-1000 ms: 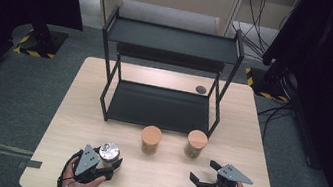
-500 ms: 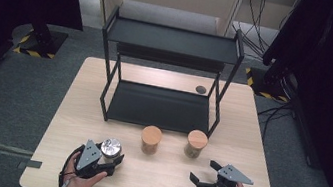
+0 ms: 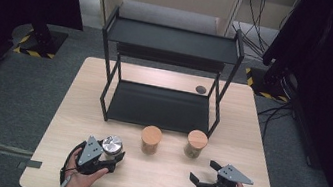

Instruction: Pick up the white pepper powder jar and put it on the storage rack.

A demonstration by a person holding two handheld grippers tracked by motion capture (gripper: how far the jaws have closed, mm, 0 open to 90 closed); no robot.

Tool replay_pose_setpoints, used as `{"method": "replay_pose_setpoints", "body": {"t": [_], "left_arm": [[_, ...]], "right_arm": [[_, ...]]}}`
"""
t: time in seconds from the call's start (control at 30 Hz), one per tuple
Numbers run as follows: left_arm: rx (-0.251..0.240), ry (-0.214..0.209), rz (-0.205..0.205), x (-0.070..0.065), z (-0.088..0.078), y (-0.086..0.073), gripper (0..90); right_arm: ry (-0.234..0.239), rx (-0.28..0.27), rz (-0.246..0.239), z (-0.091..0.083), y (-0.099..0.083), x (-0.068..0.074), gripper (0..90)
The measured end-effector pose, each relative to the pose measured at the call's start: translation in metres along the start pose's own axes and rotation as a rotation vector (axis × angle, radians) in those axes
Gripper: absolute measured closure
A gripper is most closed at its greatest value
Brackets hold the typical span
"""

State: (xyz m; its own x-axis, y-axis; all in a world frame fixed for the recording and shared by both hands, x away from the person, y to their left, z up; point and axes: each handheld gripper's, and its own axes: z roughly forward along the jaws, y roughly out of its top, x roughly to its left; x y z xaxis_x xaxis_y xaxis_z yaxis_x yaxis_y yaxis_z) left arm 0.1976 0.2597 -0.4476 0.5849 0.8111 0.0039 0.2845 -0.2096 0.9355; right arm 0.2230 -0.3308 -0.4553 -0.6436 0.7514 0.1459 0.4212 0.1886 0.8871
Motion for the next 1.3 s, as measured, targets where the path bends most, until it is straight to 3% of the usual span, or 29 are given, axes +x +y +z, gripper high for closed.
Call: {"method": "replay_pose_setpoints", "body": {"t": [1.3], "left_arm": [[-0.001, 0.009, 0.006, 0.019, 0.015, 0.027, 31.0]], "right_arm": [[-0.002, -0.002, 0.004, -0.001, 0.0, 0.0, 4.3]]}}
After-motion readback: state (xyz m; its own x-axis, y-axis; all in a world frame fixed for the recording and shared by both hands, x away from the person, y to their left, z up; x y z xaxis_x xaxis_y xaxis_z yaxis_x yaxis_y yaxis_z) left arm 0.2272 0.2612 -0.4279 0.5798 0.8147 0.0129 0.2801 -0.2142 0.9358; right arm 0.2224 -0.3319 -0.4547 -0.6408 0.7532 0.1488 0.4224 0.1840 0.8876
